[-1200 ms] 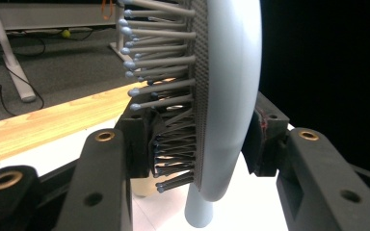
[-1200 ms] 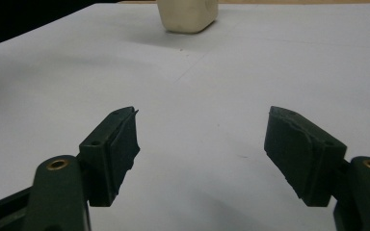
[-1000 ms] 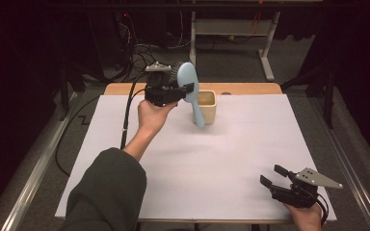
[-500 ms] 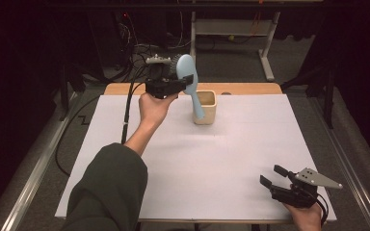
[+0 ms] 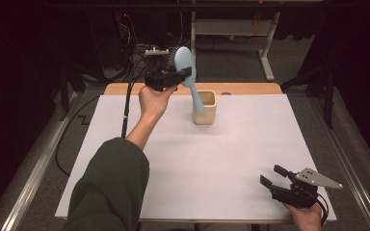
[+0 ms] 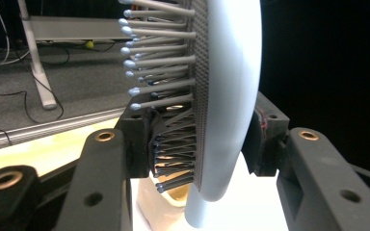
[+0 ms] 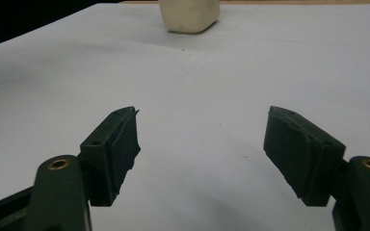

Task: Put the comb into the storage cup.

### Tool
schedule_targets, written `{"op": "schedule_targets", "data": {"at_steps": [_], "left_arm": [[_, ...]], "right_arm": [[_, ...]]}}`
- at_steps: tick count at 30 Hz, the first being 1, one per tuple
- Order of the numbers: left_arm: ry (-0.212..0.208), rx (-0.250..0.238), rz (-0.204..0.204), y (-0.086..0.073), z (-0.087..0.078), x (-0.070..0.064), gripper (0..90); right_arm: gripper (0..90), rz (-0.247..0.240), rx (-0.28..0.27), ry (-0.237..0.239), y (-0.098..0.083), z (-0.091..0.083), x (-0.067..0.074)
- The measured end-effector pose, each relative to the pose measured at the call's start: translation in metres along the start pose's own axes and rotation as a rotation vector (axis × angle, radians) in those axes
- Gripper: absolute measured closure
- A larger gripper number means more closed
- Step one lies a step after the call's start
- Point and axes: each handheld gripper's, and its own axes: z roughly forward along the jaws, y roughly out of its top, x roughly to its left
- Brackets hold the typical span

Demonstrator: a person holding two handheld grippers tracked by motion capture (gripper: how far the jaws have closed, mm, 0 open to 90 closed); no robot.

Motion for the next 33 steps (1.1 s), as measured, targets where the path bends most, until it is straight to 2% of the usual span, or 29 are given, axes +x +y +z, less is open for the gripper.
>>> {"op": "schedule_targets", "data": {"at_steps": [10, 18, 26, 30, 33], "left_arm": [[0.013, -0.017, -0.029, 0.004, 0.009, 0.006, 54.1], [0.033, -0.032, -0.037, 0.006, 0.016, 0.007, 54.1], [0.052, -0.036, -0.038, 0.005, 0.023, 0.009, 54.1], [0.078, -0.04, -0.009, 0.003, 0.026, 0.008, 54.1], [0.078, -0.038, -0.016, 0.003, 0.029, 0.008, 54.0]], "right_arm": [[28.8, 0.005, -0.001, 0.002, 0.0, 0.0, 0.0], [28.9, 0.004, -0.007, 0.002, 0.0, -0.001, 0.0], [29.0, 0.006, -0.011, 0.003, 0.0, -0.001, 0.0], [29.0, 0.004, -0.013, 0.002, 0.0, -0.001, -0.001], [29.0, 0.004, -0.014, 0.003, 0.0, -0.001, 0.0]]}}
